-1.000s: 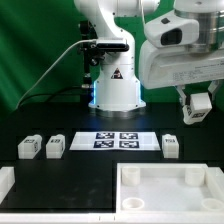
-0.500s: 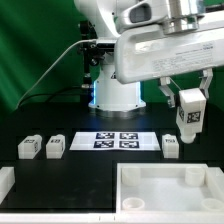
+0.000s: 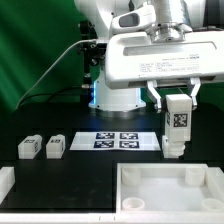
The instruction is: Assemble one leg
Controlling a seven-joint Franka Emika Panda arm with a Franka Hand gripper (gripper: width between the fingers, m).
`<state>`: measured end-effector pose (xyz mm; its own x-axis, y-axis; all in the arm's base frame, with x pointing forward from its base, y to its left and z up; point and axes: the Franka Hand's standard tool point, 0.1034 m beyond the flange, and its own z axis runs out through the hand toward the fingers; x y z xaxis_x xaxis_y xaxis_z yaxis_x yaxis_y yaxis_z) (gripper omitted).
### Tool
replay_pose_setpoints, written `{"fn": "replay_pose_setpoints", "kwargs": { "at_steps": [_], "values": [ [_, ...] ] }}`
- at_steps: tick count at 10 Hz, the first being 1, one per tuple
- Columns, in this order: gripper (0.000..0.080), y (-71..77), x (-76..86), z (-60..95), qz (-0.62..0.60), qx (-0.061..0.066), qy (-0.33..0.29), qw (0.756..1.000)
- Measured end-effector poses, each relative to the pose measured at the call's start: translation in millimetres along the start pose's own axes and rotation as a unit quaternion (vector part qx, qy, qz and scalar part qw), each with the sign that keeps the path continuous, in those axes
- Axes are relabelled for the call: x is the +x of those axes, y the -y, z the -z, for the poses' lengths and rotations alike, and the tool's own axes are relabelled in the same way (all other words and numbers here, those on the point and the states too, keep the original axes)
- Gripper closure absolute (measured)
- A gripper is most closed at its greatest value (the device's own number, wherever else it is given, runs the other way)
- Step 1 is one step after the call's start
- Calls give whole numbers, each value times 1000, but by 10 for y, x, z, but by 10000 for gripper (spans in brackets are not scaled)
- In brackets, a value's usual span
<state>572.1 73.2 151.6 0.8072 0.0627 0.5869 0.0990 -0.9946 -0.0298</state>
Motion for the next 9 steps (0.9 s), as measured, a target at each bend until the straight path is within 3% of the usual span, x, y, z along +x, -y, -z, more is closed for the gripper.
{"fn": "replay_pose_setpoints", "kwargs": {
  "at_steps": [3,5,9],
  "values": [
    [508,153,350,-274,-10,17,-14,1000],
    [508,213,325,-430,-15,22,-11,1000],
    [508,266,80,-621,-16,24,4,1000]
  ]
}}
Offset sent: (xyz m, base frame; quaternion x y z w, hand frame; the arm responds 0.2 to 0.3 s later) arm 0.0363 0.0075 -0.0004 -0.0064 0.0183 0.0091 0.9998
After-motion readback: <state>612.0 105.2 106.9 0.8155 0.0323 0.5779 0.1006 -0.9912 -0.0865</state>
